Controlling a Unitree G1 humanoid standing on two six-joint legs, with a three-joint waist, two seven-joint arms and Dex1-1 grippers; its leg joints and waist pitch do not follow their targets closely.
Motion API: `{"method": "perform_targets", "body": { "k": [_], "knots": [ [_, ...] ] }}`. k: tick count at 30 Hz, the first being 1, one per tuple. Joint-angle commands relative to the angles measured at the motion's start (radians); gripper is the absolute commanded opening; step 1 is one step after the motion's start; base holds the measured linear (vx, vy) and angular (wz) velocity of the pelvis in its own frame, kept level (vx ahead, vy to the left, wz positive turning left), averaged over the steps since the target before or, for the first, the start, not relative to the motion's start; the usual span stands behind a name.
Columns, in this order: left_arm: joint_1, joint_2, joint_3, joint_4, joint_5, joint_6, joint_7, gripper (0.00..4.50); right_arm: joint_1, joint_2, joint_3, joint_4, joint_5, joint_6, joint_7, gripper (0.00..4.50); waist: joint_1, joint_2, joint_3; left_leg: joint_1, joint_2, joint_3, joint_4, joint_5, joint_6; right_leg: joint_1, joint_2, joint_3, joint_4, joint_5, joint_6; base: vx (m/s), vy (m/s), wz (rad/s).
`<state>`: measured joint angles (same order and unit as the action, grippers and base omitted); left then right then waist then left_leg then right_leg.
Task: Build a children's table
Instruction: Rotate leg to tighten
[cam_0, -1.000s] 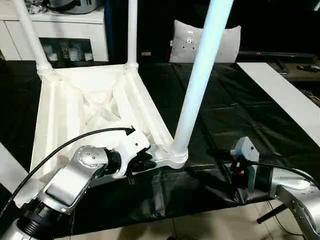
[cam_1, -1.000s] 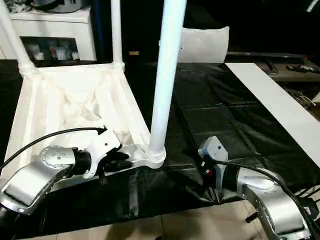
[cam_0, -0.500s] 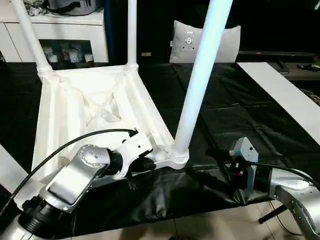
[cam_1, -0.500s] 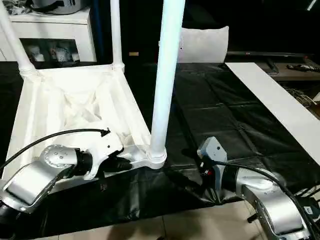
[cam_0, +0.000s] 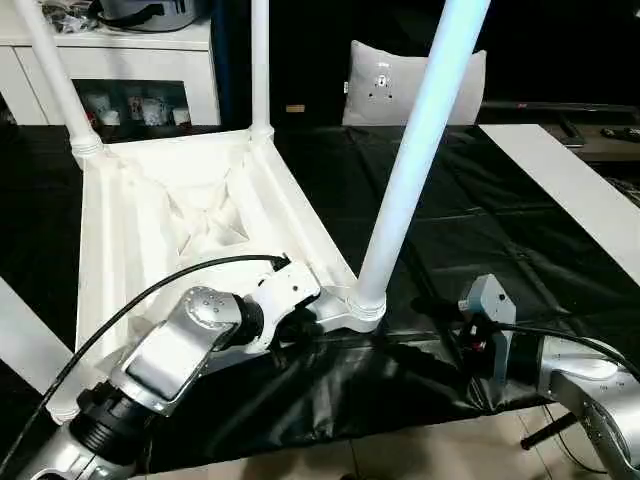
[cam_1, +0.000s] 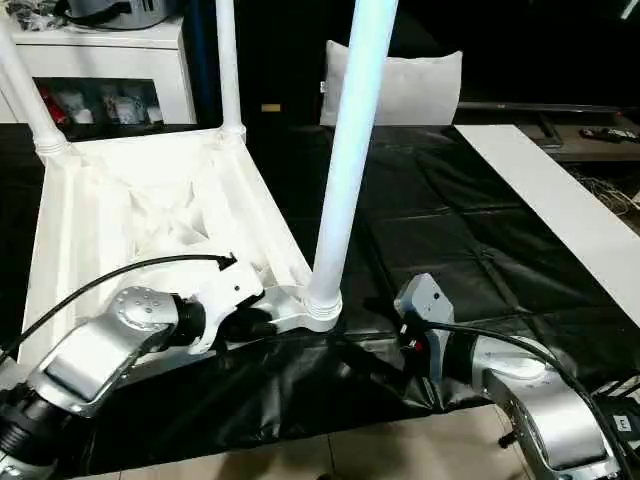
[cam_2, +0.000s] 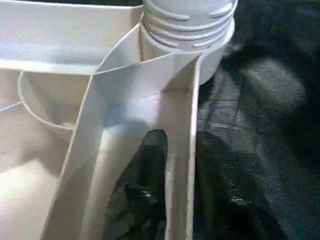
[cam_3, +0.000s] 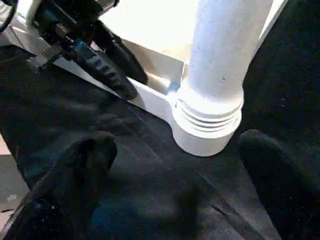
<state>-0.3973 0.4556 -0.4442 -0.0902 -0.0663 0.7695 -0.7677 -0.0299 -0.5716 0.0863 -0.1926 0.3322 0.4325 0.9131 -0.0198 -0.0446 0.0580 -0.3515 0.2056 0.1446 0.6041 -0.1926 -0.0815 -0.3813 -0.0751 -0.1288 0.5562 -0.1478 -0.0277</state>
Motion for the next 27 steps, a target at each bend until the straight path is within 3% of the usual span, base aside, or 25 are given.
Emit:
{"method": "perform_targets", "body": {
  "k": [1, 8, 12, 16, 20, 22, 23, 24, 25, 27],
  "knots": [
    [-0.024, -0.012, 0.004, 0.008, 0.004, -0.003, 0.016, 0.91, 0.006, -0.01, 0.0, -0.021, 0.006, 0.01, -0.001, 4.5, 0.0, 0.008, -0.051, 0.009, 0.015, -0.008, -0.07, -0.398, 0.033, 0.026, -0.065, 0.025, -0.109, -0.629, -0.015, 0.0, 0.0, 0.0],
    [-0.025, -0.04, 0.007, 0.024, -0.002, -0.021, 0.022, 0.91, 0.008, -0.007, 0.004, -0.023, 0.004, 0.011, -0.005, 4.5, -0.002, 0.007, -0.049, 0.01, 0.011, -0.009, -0.066, -0.413, 0.031, 0.024, -0.066, 0.016, -0.119, -0.667, 0.01, 0.0, 0.0, 0.0],
    [-0.028, -0.056, 0.013, 0.057, 0.005, -0.042, 0.033, 0.55, 0.008, -0.008, 0.005, -0.023, 0.003, 0.01, -0.007, 4.5, -0.002, 0.01, -0.051, 0.01, 0.011, -0.01, -0.065, -0.413, 0.031, 0.025, -0.066, 0.01, -0.122, -0.666, 0.021, 0.0, 0.0, 0.0],
    [-0.032, -0.021, -0.028, 0.08, 0.052, -0.075, 0.023, 0.18, 0.009, -0.007, 0.006, -0.023, 0.001, 0.006, -0.01, 4.5, -0.002, 0.012, -0.049, 0.012, 0.011, -0.012, -0.065, -0.43, 0.031, 0.023, -0.067, 0.004, -0.125, -0.675, 0.024, 0.0, 0.0, 0.0],
    [-0.032, 0.016, -0.048, 0.087, 0.078, -0.097, 0.004, 0.05, 0.009, -0.006, 0.004, -0.023, 0.002, 0.004, -0.011, 4.5, -0.01, 0.012, -0.047, 0.013, 0.013, -0.017, -0.066, -0.469, 0.017, 0.029, -0.07, -0.016, -0.133, -0.697, 0.047, 0.0, 0.0, 0.0],
    [-0.031, 0.02, -0.035, 0.085, 0.07, -0.103, -0.002, 0.05, 0.008, -0.006, 0.0, -0.022, 0.004, 0.003, -0.012, 4.5, -0.018, 0.017, -0.045, 0.01, 0.02, -0.023, -0.072, -0.494, 0.014, 0.038, -0.072, -0.026, -0.136, -0.688, 0.051, 0.0, 0.0, 0.0],
    [-0.031, 0.02, -0.025, 0.084, 0.063, -0.112, -0.008, 0.05, 0.006, -0.005, -0.003, -0.021, 0.006, 0.002, -0.012, 4.5, -0.023, 0.022, -0.044, 0.015, 0.023, -0.025, -0.074, -0.52, 0.013, 0.039, -0.071, -0.033, -0.139, -0.677, 0.048, 0.0, 0.0, 0.0],
    [-0.029, 0.029, -0.013, 0.085, 0.042, -0.172, -0.046, 0.05, -0.002, -0.001, -0.008, -0.013, 0.013, -0.004, -0.009, 4.5, -0.032, 0.019, -0.042, 0.017, 0.027, -0.029, -0.077, -0.548, 0.008, 0.043, -0.074, -0.045, -0.142, -0.675, 0.051, 0.0, 0.0, 0.0],
    [-0.028, 0.034, -0.012, 0.086, 0.033, -0.202, -0.067, 0.05, -0.006, 0.001, -0.01, -0.009, 0.017, -0.005, -0.006, 4.5, -0.032, 0.024, -0.04, 0.022, 0.027, -0.031, -0.077, -0.563, 0.006, 0.042, -0.076, -0.048, -0.145, -0.677, 0.051, 0.0, 0.0, 0.0],
    [-0.021, 0.068, -0.025, 0.093, 0.014, -0.341, -0.153, 0.05, -0.021, 0.01, -0.016, 0.002, 0.032, -0.014, 0.003, 4.5, -0.045, 0.027, -0.041, 0.01, 0.03, -0.041, -0.086, -0.589, -0.002, 0.055, -0.085, -0.047, -0.137, -0.662, 0.045, 0.0, 0.0, 0.0]
  ]
}}
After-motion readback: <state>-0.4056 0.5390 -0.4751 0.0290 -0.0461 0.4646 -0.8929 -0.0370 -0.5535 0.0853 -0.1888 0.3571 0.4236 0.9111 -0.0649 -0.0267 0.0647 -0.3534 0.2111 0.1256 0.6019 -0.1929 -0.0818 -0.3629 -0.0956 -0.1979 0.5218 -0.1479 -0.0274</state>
